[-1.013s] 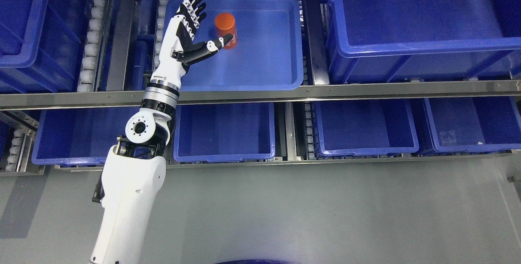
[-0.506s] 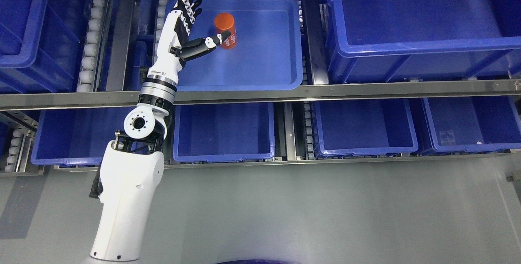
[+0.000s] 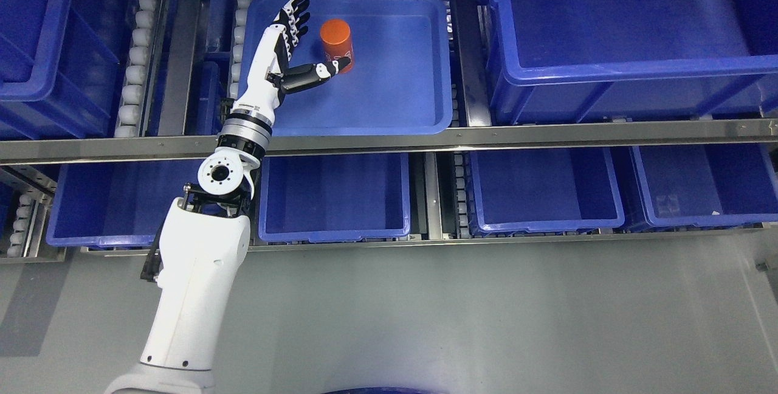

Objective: Grab orange capacitor from left shelf to right desk
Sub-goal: 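Reach the left hand toward the orange capacitor in the blue bin, then close the left hand around the orange capacitor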

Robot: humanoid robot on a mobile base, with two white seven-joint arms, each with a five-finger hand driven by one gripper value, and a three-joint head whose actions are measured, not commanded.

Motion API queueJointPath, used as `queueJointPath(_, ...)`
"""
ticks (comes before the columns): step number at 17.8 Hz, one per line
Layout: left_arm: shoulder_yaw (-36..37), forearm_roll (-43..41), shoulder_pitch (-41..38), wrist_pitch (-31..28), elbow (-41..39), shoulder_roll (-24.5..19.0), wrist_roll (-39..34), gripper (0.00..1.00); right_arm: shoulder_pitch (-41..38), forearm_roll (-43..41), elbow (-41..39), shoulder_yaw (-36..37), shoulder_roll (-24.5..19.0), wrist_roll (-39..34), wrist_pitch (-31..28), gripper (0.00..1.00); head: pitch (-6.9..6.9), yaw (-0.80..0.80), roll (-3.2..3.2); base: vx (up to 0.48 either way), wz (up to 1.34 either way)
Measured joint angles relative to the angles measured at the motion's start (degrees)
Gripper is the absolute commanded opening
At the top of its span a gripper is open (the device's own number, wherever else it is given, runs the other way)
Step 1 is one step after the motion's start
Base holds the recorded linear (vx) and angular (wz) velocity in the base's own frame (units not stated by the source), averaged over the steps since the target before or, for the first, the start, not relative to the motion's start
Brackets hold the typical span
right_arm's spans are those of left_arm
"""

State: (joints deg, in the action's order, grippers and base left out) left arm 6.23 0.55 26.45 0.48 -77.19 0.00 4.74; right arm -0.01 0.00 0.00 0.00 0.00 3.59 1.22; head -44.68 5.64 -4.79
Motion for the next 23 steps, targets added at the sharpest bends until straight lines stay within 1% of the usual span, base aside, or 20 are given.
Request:
queueJointPath(7,2.1,-0.4,2.9,0.1,5.2,0.0,0.1,0.98,0.0,0.0,0.0,0.0,0.0,0.0,0.0,1.0,0.0,0.0,0.0,0.0,0.0)
queueJointPath(10,2.9,-0.5,3.8,0.5,6.6,0.0,0.1,0.93,0.0,0.0,0.0,0.0,0.0,0.0,0.0,1.0,0.0,0.0,0.0,0.0,0.0)
queueJointPath(18,3.9,-0.5,5.2,0.7,8.8,0.0,0.1,0.55,0.0,0.0,0.0,0.0,0.0,0.0,0.0,1.0,0.0,0.0,0.0,0.0,0.0)
queueJointPath(20,4.0,-0.5,5.3,0.8,9.1,0.0,0.1,0.41,0.0,0.0,0.0,0.0,0.0,0.0,0.0,1.0,0.0,0.0,0.0,0.0,0.0)
queueJointPath(22,3.9,-0.5,5.4,1.6,9.4,0.0,0.2,0.24,0.0,0.0,0.0,0.0,0.0,0.0,0.0,1.0,0.0,0.0,0.0,0.0,0.0)
queueJointPath(23,3.9,-0.5,5.4,2.4,9.6,0.0,0.2,0.19,0.0,0.0,0.0,0.0,0.0,0.0,0.0,1.0,0.0,0.0,0.0,0.0,0.0)
